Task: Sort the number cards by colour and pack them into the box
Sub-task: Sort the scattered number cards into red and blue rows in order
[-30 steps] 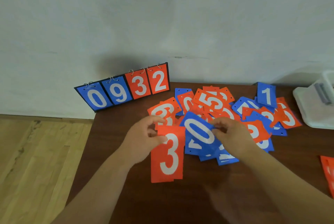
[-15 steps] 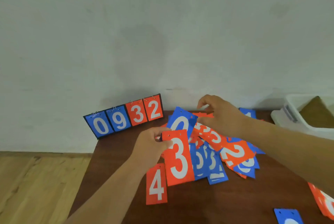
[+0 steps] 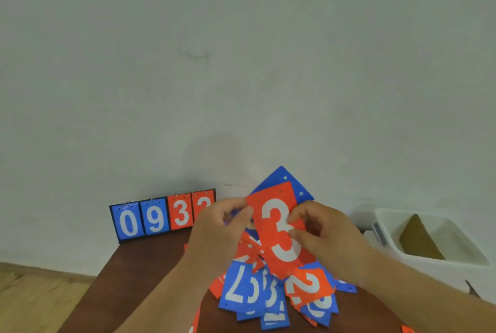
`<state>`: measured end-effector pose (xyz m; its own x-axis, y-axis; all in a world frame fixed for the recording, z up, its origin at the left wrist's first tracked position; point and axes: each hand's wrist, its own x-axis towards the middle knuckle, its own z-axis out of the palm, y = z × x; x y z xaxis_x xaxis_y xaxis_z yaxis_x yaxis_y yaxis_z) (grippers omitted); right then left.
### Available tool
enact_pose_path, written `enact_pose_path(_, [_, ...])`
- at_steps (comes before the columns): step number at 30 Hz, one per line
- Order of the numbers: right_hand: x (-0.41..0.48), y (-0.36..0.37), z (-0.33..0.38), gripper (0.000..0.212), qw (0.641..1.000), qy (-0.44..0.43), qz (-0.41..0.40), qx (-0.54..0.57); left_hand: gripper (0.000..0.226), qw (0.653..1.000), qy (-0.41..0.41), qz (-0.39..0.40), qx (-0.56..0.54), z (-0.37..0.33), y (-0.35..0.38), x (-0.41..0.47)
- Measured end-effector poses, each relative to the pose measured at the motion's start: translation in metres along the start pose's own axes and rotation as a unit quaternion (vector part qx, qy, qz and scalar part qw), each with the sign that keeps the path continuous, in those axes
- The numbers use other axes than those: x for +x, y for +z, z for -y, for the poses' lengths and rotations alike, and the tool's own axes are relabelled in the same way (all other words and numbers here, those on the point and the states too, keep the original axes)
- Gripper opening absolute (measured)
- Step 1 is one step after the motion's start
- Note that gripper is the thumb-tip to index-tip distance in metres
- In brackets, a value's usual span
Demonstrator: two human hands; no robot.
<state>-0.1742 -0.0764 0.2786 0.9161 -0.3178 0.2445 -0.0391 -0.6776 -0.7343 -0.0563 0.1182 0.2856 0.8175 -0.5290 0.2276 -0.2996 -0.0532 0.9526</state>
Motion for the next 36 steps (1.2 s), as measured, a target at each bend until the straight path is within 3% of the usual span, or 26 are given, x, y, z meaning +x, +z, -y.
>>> enact_pose_path(2, [-0.016,0.005,-0.013,0.021,0.999,0.021,-0.025,0.025,0.025,0.997,-0.027,-0.043,0.058,0.017,-0.008,-0.016])
enact_pose_path(6, [-0.042,0.044,-0.039,0.028,0.997,0.069,-0.023,0.02,0.026,0.98,-0.125,-0.148,0.038,0.07,-0.03,-0.059])
enact_pose_path(16, [-0.059,0.195,-0.058,0.033,0.974,0.216,0.053,0.043,0.019,0.885,-0.346,-0.308,0.048,0.217,-0.124,-0.162])
enact_pose_path(20, [-0.06,0.247,-0.057,0.03,0.951,0.294,0.09,0.026,0.018,0.869,-0.41,-0.271,0.064,0.254,-0.165,-0.165])
enact_pose_path(26, [-0.07,0.327,-0.046,0.035,0.906,0.387,0.173,0.022,0.028,0.9,-0.385,-0.182,0.093,0.29,-0.219,-0.138])
enact_pose_path(36, [-0.075,0.367,-0.031,0.038,0.886,0.441,0.139,0.03,0.025,0.916,-0.375,-0.054,0.132,0.323,-0.244,-0.1])
